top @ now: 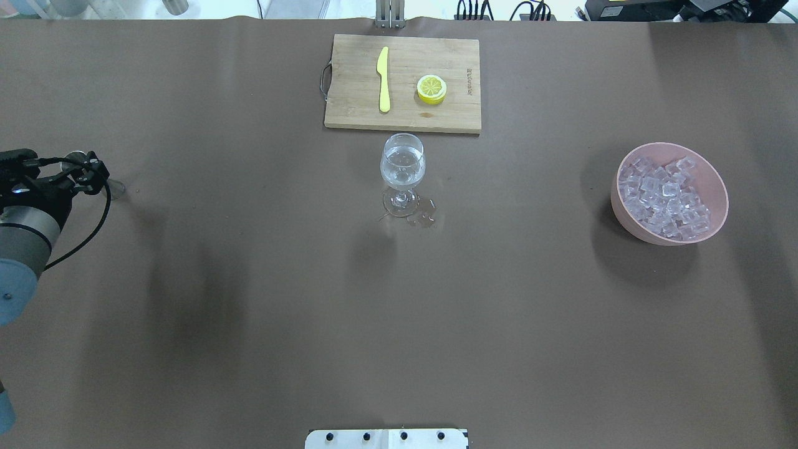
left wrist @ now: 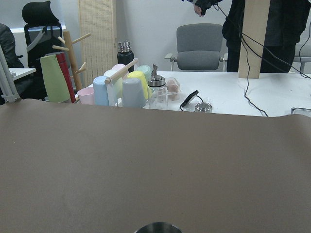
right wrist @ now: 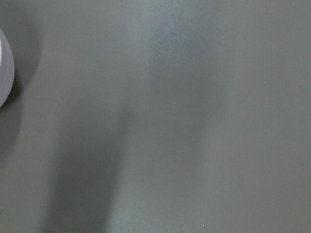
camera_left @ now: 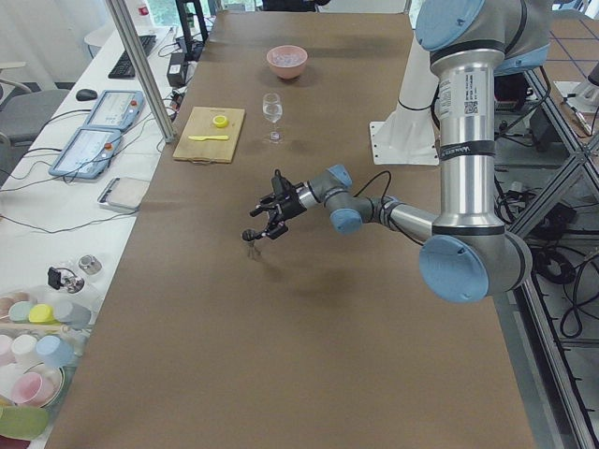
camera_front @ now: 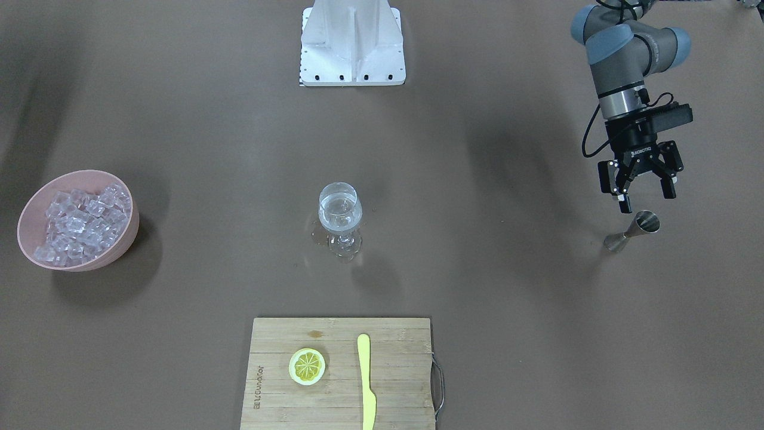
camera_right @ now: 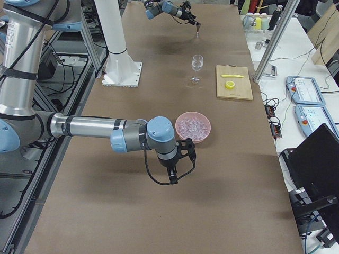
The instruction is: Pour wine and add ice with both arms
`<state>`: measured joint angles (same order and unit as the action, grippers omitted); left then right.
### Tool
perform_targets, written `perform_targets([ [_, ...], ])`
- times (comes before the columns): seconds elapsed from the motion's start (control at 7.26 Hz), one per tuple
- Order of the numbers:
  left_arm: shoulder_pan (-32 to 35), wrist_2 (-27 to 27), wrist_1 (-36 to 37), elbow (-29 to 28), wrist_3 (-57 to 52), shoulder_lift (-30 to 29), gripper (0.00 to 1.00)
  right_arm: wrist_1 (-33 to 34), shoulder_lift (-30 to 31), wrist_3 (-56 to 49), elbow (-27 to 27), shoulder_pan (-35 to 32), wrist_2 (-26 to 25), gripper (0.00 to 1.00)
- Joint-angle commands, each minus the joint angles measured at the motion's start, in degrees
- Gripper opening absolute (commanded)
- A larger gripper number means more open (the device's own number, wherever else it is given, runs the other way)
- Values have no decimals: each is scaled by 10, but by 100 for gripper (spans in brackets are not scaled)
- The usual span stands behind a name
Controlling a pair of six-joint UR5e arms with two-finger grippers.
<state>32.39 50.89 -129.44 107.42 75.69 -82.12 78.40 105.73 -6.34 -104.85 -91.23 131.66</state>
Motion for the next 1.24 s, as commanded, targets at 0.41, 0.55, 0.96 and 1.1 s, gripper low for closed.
perform_targets([
  [0.41,192,467,10,50,-334,25,98,0,0,0,1,0,-1,100],
  [0.55,273,583,29,43,-421,34,98,0,-1,0,1,0,-1,100],
  [0.96,432,720,147,29,-693,61,98,-3,0,1,1,0,13,100],
  [1.1,483,730,243,32,-807,53,98,-4,-2,9,-1,1,33,100],
])
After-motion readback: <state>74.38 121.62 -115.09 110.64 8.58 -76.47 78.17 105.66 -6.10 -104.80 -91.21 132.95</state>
